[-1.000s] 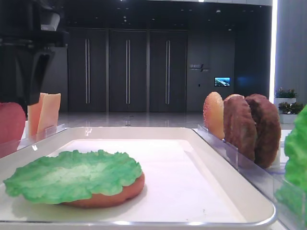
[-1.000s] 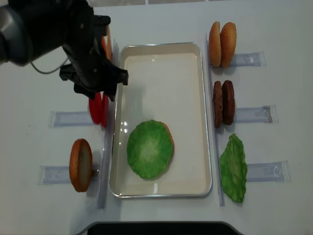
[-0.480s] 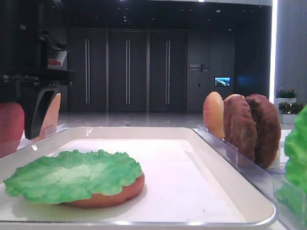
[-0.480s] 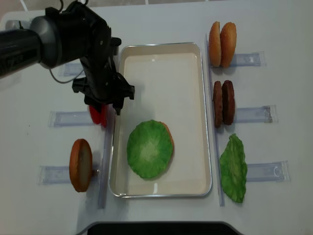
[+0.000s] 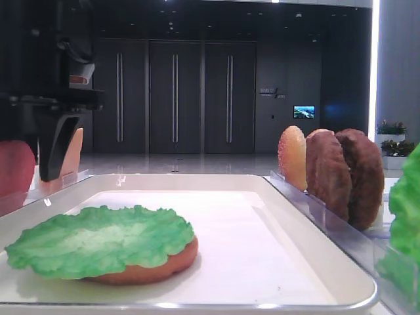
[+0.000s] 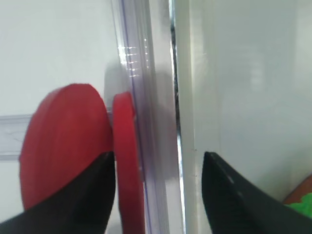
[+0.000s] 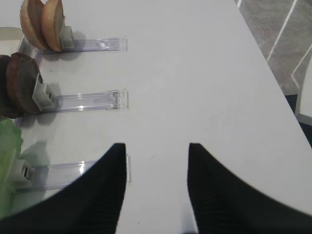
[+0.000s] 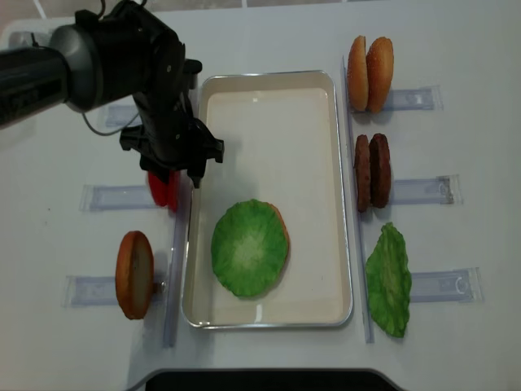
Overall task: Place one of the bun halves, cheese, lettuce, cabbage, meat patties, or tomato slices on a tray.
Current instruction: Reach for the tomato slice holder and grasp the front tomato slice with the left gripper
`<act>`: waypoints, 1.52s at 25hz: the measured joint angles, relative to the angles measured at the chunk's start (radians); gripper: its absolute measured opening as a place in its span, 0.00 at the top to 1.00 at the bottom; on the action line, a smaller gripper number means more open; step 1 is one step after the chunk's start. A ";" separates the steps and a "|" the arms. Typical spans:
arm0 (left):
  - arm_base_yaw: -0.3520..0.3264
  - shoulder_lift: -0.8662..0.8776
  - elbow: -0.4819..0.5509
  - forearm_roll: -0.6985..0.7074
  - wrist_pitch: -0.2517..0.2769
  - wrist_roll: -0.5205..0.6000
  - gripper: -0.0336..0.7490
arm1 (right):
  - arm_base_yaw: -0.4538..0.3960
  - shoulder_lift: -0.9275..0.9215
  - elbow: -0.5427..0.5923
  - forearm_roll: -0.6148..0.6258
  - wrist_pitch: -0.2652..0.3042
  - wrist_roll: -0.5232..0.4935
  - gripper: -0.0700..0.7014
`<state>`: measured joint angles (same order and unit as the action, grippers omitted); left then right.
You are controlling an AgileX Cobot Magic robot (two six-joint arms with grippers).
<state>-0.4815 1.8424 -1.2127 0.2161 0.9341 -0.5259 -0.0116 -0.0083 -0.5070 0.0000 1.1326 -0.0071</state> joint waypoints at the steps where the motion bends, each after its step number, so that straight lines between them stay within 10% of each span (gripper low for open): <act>1: 0.000 0.000 -0.013 0.000 0.005 0.004 0.41 | 0.000 0.000 0.000 0.000 0.000 0.000 0.53; 25: 0.000 0.018 -0.065 -0.014 0.089 0.028 0.44 | 0.000 0.000 0.000 0.000 0.000 0.000 0.53; 38: 0.000 0.018 -0.065 -0.011 0.133 0.047 0.88 | 0.000 0.000 0.000 0.000 0.000 0.000 0.53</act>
<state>-0.4815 1.8602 -1.2775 0.2052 1.0673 -0.4789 -0.0116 -0.0083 -0.5070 0.0000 1.1326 -0.0071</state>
